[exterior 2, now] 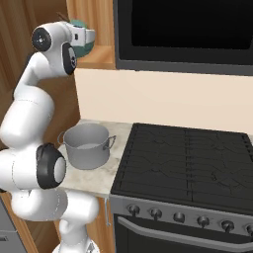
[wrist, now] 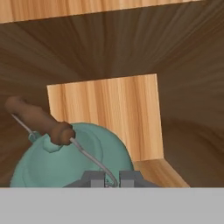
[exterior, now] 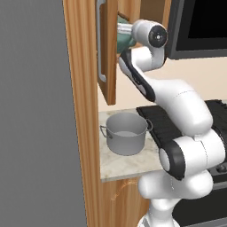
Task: Pick the kettle from the cabinet and place it on a stove burner. Then pick the pot from the counter and place it on another stove burner. Finally, turn both burners on.
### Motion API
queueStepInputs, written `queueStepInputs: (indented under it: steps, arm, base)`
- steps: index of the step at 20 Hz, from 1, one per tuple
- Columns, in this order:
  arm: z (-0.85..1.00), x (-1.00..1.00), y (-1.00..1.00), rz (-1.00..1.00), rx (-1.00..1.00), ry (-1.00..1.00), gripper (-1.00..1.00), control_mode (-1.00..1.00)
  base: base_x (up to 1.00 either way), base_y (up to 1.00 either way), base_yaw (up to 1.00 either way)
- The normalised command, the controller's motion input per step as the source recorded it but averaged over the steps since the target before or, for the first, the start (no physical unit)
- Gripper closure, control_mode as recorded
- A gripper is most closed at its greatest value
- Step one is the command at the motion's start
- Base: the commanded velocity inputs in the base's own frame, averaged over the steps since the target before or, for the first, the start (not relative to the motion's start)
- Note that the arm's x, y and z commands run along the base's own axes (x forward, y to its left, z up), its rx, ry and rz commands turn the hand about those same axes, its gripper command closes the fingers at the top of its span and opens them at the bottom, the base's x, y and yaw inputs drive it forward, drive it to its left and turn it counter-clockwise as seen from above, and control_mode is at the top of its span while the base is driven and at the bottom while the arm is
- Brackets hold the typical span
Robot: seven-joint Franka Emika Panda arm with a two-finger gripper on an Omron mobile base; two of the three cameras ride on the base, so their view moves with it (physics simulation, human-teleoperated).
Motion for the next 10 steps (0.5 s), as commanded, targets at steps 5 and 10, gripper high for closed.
queueStepInputs:
  steps: [5, 10]
  arm:
    - [0.0, -0.35, -0.06, 0.0, 0.06, 0.0, 1.0, -1.0]
    - [0.0, -0.33, -0.08, 0.0, 0.04, 0.0, 1.0, -1.0]
  base:
    - [0.0, 0.0, 0.0]
    - [0.0, 0.0, 0.0]
